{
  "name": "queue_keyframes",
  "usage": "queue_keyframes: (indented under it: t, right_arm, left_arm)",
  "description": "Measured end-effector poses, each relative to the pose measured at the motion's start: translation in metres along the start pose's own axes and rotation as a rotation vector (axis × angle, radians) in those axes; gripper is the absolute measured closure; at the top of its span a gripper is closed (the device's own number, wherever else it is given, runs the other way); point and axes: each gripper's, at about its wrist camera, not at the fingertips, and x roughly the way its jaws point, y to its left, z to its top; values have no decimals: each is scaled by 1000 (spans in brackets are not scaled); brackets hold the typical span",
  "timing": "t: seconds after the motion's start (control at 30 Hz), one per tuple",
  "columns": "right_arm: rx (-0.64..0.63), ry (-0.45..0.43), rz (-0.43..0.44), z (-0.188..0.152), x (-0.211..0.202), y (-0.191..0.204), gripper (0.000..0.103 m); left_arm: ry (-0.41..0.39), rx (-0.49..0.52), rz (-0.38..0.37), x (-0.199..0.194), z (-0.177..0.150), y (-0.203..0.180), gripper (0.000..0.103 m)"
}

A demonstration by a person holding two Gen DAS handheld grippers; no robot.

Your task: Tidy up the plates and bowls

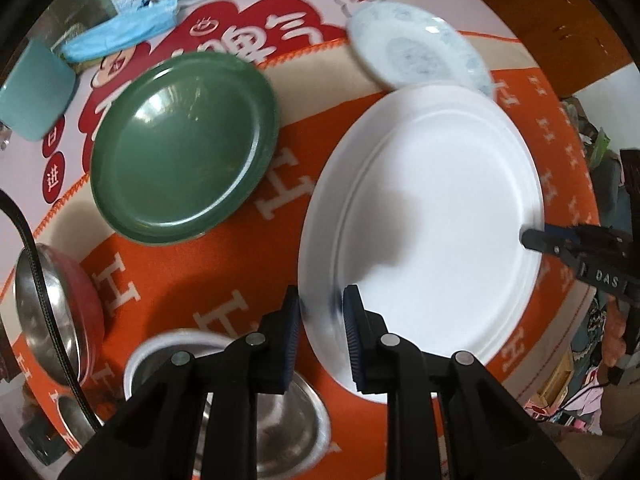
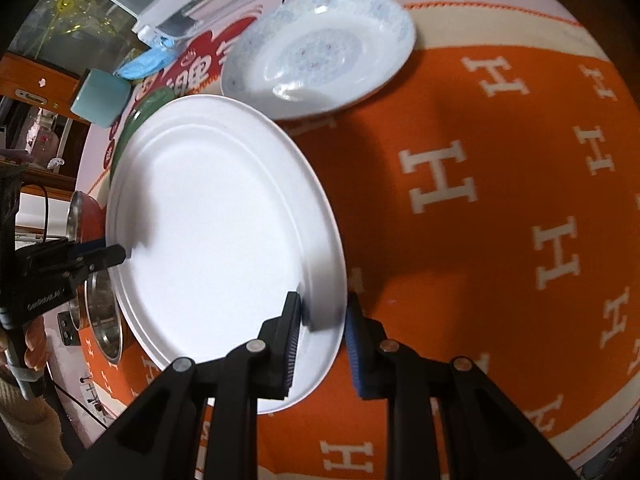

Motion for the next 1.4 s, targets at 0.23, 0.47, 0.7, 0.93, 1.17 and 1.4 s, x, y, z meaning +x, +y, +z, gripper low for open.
queue_keyframes:
  t: [0.23, 0.47, 0.7, 0.93, 1.17, 1.4]
  right_arm:
    - [-51, -27, -46, -30, -40, -10, 81]
    - [-107, -3, -107, -72, -54, -27, 81]
    - [-151, 49, -188, -114, -33, -43, 80]
    - [-171, 54, -237, -128, -13, -47, 78]
    - [-166, 62, -225, -126, -5, -52, 77]
    - [-181, 79, -238, -136, 5, -52, 76]
  left_arm:
    - [-9, 11, -11, -21, -40, -41, 83]
    - [41, -15, -43, 2, -95, -85, 83]
    - [79, -35, -32, 43, -146, -120, 81]
    - [56, -138, -51, 58, -164, -121, 81]
    - [44, -180, -60, 66, -169, -109, 80]
    - [47, -216, -54, 70, -175, -93, 80]
